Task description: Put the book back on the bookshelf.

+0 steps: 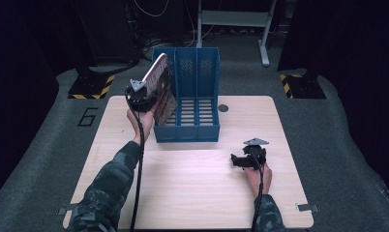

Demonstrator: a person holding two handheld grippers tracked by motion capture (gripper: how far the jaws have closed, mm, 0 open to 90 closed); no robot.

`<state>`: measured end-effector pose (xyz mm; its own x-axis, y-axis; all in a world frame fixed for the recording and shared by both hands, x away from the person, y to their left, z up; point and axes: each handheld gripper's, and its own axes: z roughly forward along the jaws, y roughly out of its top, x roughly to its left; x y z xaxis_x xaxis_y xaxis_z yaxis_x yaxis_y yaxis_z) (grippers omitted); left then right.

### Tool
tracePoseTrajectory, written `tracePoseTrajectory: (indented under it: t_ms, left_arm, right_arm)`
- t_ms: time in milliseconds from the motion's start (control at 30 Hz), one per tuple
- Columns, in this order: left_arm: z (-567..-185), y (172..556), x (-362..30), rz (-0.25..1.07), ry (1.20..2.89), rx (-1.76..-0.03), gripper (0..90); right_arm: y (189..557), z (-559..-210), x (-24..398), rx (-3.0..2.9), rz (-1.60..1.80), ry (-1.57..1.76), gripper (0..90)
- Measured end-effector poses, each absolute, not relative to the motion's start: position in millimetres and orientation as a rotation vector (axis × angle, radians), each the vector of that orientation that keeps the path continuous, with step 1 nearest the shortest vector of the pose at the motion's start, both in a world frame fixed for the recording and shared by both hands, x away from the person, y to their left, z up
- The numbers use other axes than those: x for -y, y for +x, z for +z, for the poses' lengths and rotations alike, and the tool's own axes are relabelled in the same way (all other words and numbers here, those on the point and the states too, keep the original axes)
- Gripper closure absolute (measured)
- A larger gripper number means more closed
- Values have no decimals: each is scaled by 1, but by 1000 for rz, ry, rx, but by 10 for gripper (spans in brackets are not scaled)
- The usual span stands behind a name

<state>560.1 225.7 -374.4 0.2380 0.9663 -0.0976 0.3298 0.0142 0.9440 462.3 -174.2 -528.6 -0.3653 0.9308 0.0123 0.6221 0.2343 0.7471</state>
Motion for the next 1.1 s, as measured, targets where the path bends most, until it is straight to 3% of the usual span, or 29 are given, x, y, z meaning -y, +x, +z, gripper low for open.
tracePoseTrajectory:
  t_ms: [1100]
  left_arm:
    - [-404, 589, -207, 898, 1299, -1352, 840]
  right_arm:
    - [462, -528, 174, -2077, 944, 1427, 113]
